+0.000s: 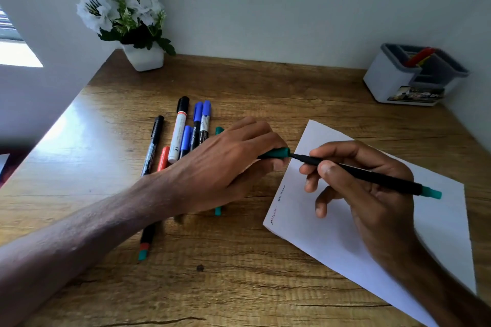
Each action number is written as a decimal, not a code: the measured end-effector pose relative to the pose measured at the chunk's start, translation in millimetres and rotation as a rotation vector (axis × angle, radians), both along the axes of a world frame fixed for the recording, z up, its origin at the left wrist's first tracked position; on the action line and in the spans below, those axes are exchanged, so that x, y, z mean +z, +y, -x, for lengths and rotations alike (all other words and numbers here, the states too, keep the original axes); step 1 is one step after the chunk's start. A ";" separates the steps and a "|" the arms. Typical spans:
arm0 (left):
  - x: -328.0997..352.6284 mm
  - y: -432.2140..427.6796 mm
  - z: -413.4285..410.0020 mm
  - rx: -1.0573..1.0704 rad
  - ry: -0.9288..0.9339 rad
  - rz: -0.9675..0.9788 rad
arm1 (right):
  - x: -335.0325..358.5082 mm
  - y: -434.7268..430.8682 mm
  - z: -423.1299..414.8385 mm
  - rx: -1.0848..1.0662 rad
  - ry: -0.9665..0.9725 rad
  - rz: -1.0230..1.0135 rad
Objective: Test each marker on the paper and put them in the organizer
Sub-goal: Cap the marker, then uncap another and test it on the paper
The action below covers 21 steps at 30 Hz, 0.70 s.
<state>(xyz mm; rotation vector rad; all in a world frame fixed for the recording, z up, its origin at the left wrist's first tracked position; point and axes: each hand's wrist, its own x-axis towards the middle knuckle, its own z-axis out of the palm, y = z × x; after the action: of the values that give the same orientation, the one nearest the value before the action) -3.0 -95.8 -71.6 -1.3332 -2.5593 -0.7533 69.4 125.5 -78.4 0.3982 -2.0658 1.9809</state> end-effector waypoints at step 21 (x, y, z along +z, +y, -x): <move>0.2 -3.3 1.8 0.009 0.036 0.055 | 2.7 1.6 0.9 -0.023 -0.015 -0.005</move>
<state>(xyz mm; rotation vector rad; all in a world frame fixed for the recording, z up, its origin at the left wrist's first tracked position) -4.8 -99.1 -71.4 -1.3372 -2.5743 -0.6561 68.5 127.1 -75.7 0.3597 -2.0750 1.9718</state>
